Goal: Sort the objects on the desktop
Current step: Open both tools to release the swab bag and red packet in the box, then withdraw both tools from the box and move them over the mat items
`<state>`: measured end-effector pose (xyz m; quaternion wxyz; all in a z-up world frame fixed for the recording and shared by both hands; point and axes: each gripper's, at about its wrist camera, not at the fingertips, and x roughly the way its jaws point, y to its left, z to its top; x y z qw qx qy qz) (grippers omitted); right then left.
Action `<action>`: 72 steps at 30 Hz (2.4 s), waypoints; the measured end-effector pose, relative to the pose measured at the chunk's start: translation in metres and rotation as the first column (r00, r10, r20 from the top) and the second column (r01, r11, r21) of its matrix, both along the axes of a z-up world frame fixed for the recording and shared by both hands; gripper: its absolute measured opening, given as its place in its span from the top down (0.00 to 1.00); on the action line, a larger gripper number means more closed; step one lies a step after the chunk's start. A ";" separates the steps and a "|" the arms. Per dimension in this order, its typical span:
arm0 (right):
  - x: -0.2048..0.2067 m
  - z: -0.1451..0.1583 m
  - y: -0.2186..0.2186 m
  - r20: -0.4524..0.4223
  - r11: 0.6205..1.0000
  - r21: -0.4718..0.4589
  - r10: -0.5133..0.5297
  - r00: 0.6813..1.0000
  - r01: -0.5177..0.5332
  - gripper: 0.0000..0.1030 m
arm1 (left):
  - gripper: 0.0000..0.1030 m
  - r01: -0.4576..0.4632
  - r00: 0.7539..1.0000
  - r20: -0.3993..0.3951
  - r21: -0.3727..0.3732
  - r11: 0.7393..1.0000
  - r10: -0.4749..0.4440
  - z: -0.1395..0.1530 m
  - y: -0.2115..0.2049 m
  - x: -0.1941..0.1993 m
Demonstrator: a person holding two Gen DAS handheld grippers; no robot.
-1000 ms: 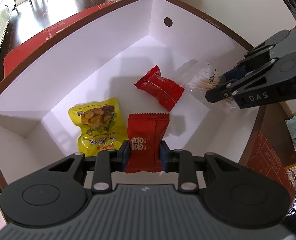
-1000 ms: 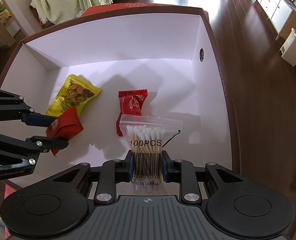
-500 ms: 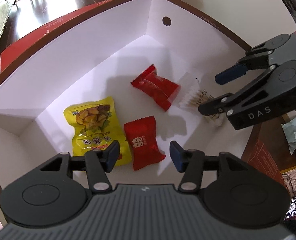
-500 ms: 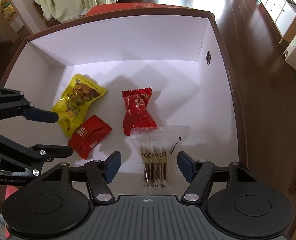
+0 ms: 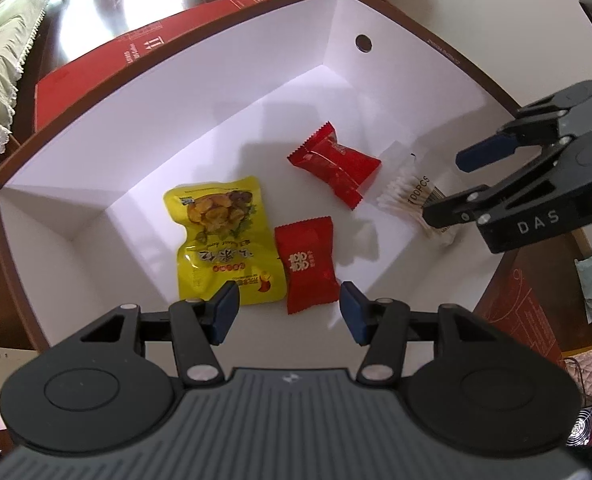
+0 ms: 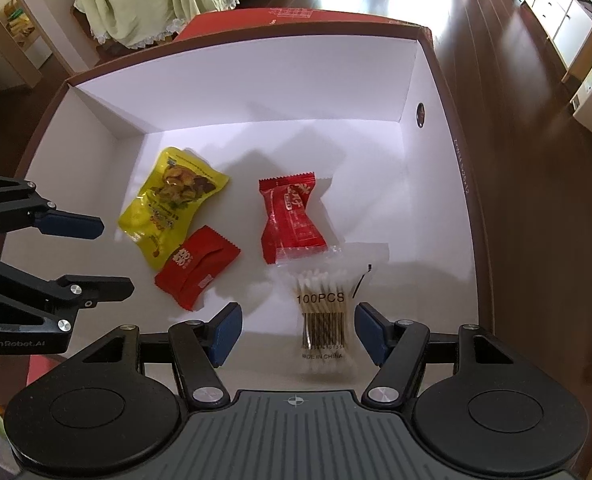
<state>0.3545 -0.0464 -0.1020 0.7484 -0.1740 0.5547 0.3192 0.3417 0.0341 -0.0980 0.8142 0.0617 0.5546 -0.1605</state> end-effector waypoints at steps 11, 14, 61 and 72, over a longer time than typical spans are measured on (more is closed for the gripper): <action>-0.018 0.021 -0.005 0.033 0.999 0.042 -0.008 0.999 0.006 0.36 | 0.51 -0.025 0.999 0.031 0.026 0.999 0.025 0.021 0.002 -0.012; -0.023 0.028 -0.007 0.045 0.998 0.056 -0.013 0.999 0.010 0.36 | 0.51 -0.030 0.999 0.046 0.034 0.999 0.029 0.028 0.002 -0.016; -0.200 0.048 -0.068 -0.029 0.963 0.221 -0.155 0.988 0.157 0.36 | 0.42 -0.149 0.986 0.073 0.011 0.989 0.148 0.057 0.040 -0.190; -0.193 0.029 -0.061 -0.060 0.962 0.197 -0.181 0.982 0.189 0.36 | 0.42 -0.148 0.988 0.034 0.015 0.989 0.148 0.041 0.048 -0.191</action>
